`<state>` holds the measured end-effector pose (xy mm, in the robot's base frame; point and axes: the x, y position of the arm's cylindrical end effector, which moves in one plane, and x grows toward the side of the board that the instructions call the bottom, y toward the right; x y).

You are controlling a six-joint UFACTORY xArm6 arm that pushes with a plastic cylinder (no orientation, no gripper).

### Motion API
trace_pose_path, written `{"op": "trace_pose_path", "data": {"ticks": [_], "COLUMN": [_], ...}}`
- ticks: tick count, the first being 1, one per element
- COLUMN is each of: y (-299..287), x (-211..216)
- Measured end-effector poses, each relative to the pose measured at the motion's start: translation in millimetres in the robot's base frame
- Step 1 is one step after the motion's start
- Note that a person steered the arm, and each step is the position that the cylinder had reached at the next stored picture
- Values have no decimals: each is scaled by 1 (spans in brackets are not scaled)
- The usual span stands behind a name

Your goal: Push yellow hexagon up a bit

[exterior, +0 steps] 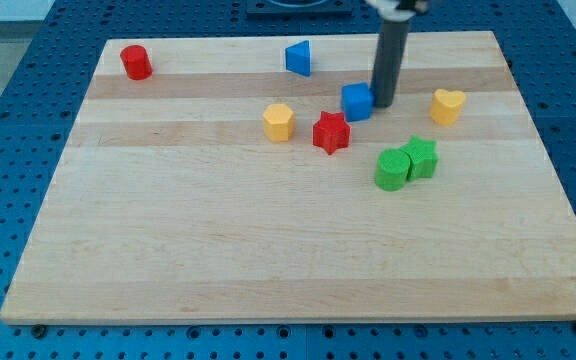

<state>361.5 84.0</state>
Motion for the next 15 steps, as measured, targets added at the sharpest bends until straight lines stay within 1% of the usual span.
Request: {"op": "trace_pose_path", "data": {"ticks": [1, 2, 3, 4, 5, 6, 7, 8, 9, 11, 12, 13, 14, 15], "y": [-42, -42, -42, -47, -84, -114, -162, -169, -164, -129, -125, -115, -93, -55], "x": [58, 72, 74, 106, 162, 197, 151, 103, 87, 32, 14, 11, 0, -15]}}
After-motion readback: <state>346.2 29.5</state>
